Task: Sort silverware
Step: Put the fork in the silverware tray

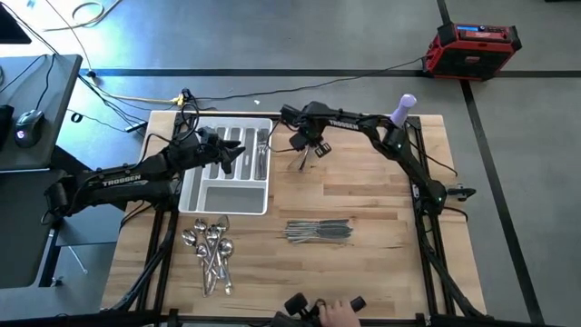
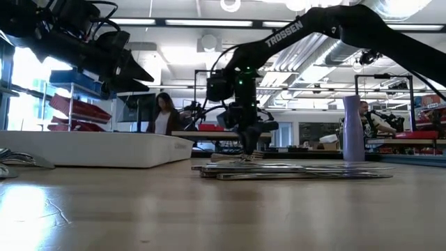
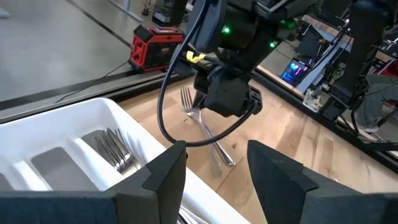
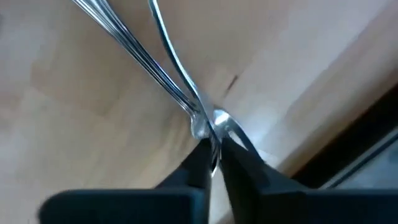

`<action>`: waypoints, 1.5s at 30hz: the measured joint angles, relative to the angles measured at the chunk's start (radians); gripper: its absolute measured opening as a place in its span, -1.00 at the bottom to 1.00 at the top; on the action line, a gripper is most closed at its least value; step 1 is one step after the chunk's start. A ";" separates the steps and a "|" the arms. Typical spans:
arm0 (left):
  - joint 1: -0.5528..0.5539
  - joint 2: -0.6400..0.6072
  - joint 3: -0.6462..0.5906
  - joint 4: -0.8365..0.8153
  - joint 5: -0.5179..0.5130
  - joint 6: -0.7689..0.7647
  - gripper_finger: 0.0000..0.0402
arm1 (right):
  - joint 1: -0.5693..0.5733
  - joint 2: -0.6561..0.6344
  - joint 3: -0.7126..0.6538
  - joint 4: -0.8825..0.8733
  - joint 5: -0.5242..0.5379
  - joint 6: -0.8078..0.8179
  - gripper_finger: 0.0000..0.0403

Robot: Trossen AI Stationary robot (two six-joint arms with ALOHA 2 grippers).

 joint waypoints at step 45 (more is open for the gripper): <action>0.000 0.000 0.000 0.000 0.003 -0.019 -0.23 | 0.086 -0.089 -0.140 -0.031 -0.187 0.286 -0.39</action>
